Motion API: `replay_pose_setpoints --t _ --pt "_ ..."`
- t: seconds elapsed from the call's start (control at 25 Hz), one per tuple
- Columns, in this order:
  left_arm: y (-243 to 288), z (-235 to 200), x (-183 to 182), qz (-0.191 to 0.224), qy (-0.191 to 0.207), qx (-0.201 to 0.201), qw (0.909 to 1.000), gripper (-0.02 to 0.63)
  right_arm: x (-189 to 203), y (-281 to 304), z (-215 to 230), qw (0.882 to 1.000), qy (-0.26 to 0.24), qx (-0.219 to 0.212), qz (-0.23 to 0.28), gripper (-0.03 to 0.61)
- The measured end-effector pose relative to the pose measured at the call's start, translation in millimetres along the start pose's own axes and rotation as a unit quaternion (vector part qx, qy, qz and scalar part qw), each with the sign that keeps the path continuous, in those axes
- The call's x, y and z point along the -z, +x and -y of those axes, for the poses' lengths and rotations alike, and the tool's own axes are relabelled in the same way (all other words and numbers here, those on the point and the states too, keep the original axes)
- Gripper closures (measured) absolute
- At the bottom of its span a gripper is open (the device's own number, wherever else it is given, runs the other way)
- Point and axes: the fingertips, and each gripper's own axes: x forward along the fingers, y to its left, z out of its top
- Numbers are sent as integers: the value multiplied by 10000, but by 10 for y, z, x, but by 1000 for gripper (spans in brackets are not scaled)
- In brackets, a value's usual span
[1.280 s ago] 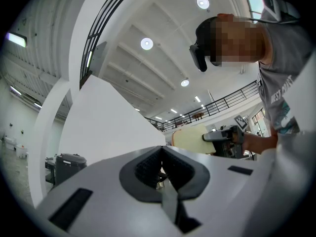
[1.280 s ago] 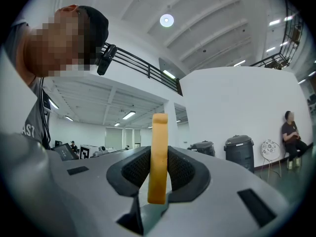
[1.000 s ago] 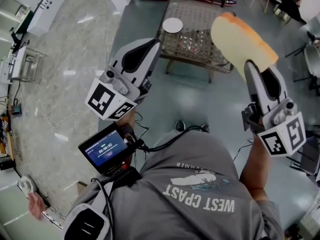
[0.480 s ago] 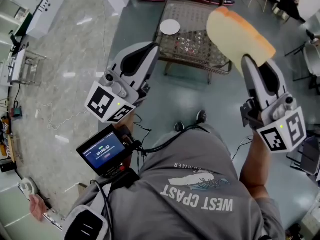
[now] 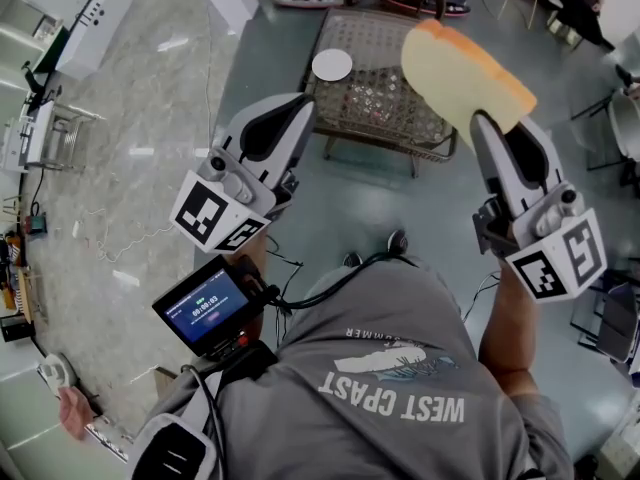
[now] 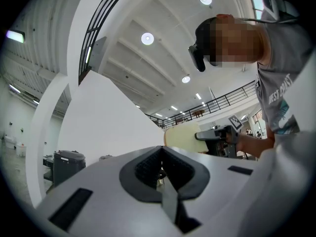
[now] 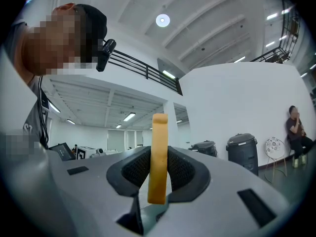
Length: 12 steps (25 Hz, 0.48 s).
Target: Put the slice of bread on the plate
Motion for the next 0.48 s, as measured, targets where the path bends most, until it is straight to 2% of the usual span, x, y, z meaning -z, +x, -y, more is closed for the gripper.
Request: replay_pose_setpoints --t 0.28,0.48 --pt "520 -109 326 -107 44 -187 9998 607 123 93 671 9998 97 -201 -4 489" --pt "557 -201 291 -131 48 -329 9994 607 43 214 728 9993 99 -342 -79 489"
